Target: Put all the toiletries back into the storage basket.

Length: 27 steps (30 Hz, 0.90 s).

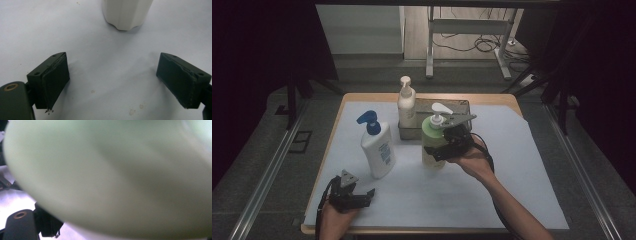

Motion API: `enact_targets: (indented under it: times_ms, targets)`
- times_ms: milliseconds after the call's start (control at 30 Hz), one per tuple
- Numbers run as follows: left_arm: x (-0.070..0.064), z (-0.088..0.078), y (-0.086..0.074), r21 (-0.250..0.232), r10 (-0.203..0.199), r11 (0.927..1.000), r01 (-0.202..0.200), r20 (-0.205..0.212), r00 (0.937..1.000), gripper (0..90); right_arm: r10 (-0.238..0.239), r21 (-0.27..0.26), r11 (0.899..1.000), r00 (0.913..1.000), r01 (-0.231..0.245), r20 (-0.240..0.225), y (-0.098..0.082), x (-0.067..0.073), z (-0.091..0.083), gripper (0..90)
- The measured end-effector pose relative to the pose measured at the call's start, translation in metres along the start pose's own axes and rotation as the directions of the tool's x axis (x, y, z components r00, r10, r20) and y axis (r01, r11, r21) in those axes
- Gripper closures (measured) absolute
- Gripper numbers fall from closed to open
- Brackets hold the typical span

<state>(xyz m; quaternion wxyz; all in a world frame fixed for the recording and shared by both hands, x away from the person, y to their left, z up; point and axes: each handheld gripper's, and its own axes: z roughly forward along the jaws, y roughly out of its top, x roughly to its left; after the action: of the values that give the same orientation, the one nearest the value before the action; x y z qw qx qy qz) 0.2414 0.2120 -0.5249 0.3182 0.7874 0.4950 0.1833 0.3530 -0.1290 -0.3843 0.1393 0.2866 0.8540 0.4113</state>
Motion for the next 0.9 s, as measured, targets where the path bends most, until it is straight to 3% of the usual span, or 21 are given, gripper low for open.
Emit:
enact_targets:
  times_ms: [400, 900]
  targets:
    - [0.000, 0.000, 0.000, -0.001, -0.002, 1.0000, 0.002, 0.000, 1.0000, 10.7, 0.016, -0.021, 1.000, 0.9991, -0.015, 0.040, 0.028, -0.013, -0.008, 12.7]
    - [0.000, 0.000, 0.000, 0.001, -0.001, 1.0000, 0.001, 0.000, 1.0000, 10.7, 0.052, -0.040, 0.998, 0.9945, -0.048, 0.091, 0.051, -0.028, -0.004, 12.7]
